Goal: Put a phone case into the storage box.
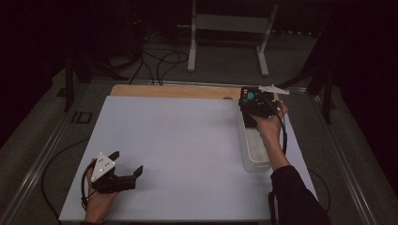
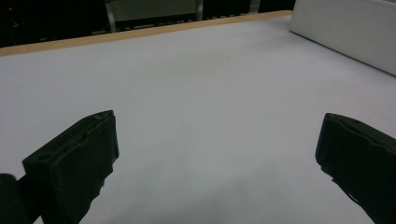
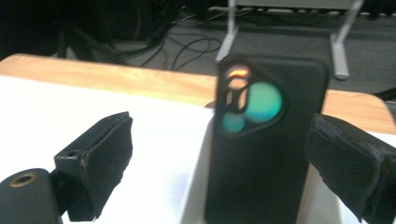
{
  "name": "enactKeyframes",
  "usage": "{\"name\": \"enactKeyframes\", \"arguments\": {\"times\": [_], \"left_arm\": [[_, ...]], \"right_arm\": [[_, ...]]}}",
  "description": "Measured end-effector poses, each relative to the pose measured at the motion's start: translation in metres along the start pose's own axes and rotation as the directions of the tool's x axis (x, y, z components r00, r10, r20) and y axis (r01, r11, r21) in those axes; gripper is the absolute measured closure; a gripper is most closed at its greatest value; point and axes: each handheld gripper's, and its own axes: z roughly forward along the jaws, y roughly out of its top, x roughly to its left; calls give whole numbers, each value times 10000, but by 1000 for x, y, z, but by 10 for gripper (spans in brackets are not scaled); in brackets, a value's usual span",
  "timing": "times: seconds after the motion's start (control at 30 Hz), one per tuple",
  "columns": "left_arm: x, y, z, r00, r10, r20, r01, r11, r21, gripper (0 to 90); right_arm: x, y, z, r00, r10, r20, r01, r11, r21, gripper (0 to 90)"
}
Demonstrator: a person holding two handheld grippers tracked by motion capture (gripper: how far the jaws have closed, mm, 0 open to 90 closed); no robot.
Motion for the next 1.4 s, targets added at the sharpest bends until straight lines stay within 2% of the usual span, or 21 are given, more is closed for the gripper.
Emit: {"name": "enactKeyframes", "arguments": {"times": [0.1, 0.13, 0.2, 0.3, 0.37, 0.4, 0.6, 0.63, 0.77, 1.0, 1.27, 1.4], "left_arm": [[0, 0, 0, 10000, -3, 37, 3, 10000, 33, 0], [0, 0, 0, 10000, 3, 49, -3, 10000, 34, 0], [0, 0, 0, 10000, 14, 64, -15, 10000, 29, 0], [0, 1, -1, 10000, 9, 58, -9, 10000, -1, 0], [-1, 1, -1, 10000, -12, 52, 12, 10000, -18, 0], [-1, 1, -1, 10000, -4, 36, 4, 10000, -14, 0], [-1, 2, -2, 10000, -3, -4, 3, 10000, -63, 0], [-2, 2, -2, 10000, -5, 2, 5, 10000, -50, 0], [-2, 4, -3, 10000, 48, 45, -48, 10000, -41, 0], [-4, 8, -6, 9999, 106, 62, -105, 9999, -136, 0], [-3, 12, -10, 9998, 88, 164, -84, 9996, -269, 0], [-3, 13, -12, 9997, 114, 200, -108, 9994, -328, 0]], "right_arm": [[5, -5, -8, 9991, -313, -302, 314, 9995, 37, 75], [9, -10, -15, 9975, -517, -487, 516, 9987, -36, 75], [10, -11, -18, 9969, -526, -582, 524, 9986, -45, 75], [15, -22, -31, 9945, -546, -892, 518, 9981, -330, 75], [17, -24, -35, 9938, -630, -912, 595, 9974, -406, 75], [22, -33, -48, 9909, -748, -1121, 679, 9956, -638, 75], [25, -44, -63, 9845, -972, -1462, 861, 9930, -805, 77], [26, -51, -72, 9805, -1093, -1635, 958, 9915, -881, 77], [28, -59, -81, 9760, -1352, -1708, 1215, 9887, -883, 77], [34, -76, -96, 9676, -1799, -1772, 1604, 9799, -1186, 77], [37, -100, -106, 9589, -1821, -2174, 1493, 9760, -1587, 77], [39, -117, -114, 9526, -1915, -2365, 1509, 9721, -1795, 77]]}}
